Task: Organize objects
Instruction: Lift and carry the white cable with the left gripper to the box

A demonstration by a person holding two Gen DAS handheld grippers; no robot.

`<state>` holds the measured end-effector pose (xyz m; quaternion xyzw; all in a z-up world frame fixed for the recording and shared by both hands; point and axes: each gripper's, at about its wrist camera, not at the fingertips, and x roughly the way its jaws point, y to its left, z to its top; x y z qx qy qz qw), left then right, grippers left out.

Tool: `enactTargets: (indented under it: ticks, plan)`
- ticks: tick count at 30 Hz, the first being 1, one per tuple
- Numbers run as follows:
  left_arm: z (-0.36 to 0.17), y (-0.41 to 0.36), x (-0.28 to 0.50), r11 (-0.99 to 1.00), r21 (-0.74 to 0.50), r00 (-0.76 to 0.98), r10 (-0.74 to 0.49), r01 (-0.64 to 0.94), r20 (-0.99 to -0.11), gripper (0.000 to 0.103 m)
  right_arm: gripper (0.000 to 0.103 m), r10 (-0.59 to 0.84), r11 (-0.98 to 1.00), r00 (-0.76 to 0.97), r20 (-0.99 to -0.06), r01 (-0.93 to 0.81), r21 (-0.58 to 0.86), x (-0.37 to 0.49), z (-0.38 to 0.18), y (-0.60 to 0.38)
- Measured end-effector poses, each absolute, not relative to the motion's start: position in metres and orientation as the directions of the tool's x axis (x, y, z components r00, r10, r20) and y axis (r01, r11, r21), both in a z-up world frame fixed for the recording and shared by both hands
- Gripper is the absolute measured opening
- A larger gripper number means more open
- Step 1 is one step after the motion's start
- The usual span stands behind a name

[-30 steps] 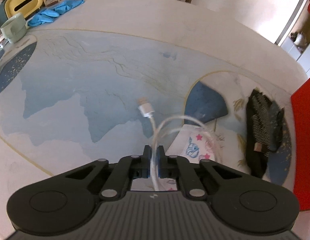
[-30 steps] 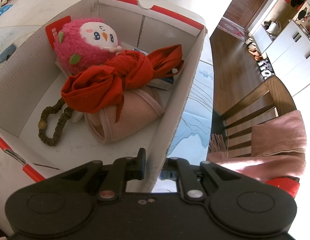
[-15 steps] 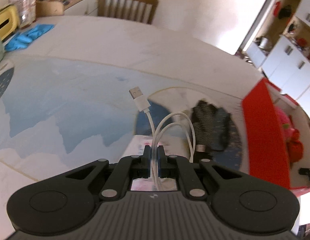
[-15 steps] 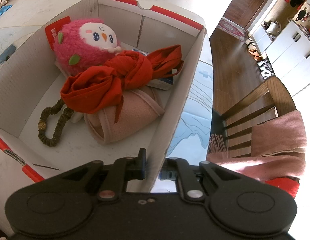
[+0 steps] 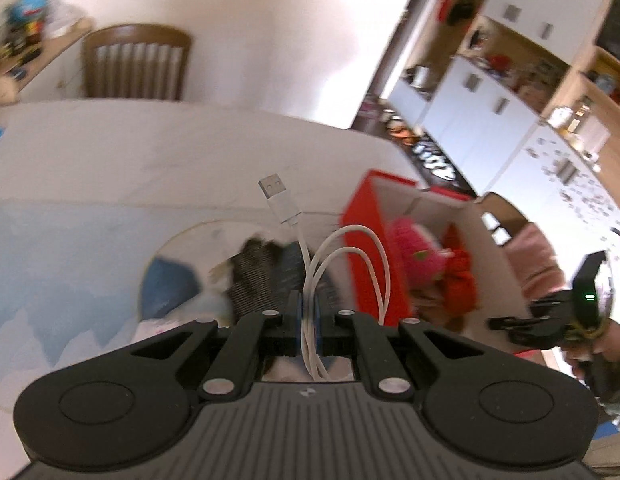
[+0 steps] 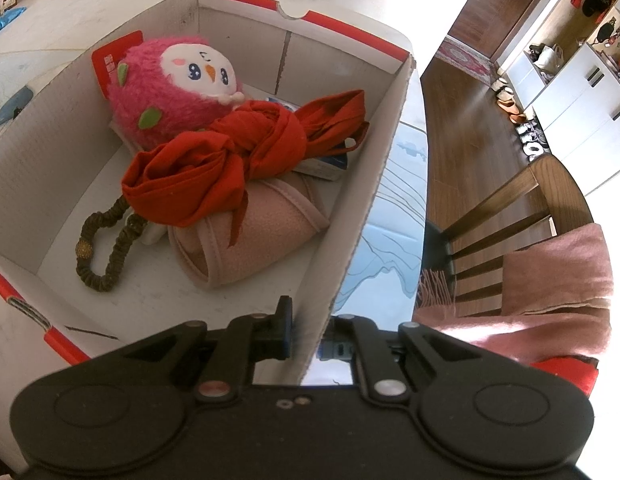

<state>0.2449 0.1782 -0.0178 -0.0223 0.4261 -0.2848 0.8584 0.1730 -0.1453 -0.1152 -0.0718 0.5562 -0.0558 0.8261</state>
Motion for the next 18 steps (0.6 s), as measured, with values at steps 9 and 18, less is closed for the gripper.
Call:
enactTargets:
  ticks: [9,18]
  plan:
    - [0.011,0.111,0.234,0.723,-0.273,0.396,-0.608,0.635,-0.689,0.005,0.009,-0.172,0.983,0.379,-0.909,0.010,-0.182,0.172,-0.115,-0.145]
    - [0.011,0.027,0.242,0.626,-0.240,0.317,-0.644,0.742,-0.697,0.005,0.009,-0.170,0.983,0.381,-0.909,0.000,-0.183,0.172,-0.116,-0.143]
